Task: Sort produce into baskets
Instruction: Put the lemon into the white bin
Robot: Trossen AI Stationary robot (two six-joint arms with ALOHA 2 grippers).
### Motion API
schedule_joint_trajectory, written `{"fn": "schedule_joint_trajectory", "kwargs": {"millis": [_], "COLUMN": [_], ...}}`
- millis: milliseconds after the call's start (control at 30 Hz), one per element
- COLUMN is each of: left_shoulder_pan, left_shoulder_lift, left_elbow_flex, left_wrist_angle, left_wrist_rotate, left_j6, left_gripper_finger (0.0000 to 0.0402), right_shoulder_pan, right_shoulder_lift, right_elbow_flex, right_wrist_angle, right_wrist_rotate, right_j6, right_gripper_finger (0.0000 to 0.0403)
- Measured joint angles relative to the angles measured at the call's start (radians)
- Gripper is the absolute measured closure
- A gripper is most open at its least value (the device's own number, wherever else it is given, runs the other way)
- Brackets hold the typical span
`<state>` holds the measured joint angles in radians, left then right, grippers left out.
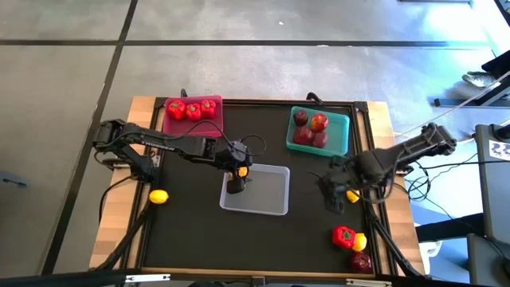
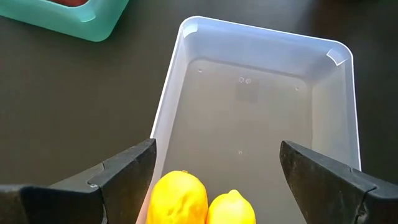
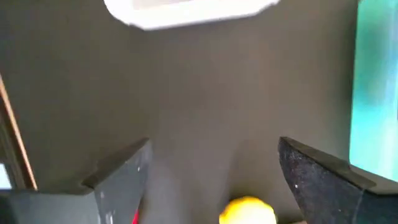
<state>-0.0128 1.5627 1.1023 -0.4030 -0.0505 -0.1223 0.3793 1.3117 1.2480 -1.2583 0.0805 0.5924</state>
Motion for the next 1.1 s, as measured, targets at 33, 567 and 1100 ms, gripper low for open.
{"fn": "schedule_joint_trajectory", "kwargs": {"millis": [33, 567, 1100], "left_shoulder_pan": [0.000, -0.002, 0.000], "left_shoulder_lift": [0.000, 0.000, 0.000], "left_elbow_flex": [0.000, 0.000, 0.000], "left_wrist_angle": [0.000, 0.004, 0.040], "left_wrist_rotate": [0.000, -0.001, -0.002], "left_j6": [0.000, -0.008, -0.013], "left_gripper_finger": [0.0064, 0.0064, 0.0064], "right_shoulder_pan": [0.024, 0.157, 0.157], "right_shoulder_lift": [0.000, -0.013, -0.015], "right_elbow_flex": [0.000, -0.275, -0.464], "right_wrist_angle": [-0.024, -0.122, 0.007], "right_wrist_rotate": [0.012, -0.050, -0.125], "right_j6": [0.035, 0.225, 0.220], "right_gripper_finger": [0.0056, 0.0056, 0.0061]}}
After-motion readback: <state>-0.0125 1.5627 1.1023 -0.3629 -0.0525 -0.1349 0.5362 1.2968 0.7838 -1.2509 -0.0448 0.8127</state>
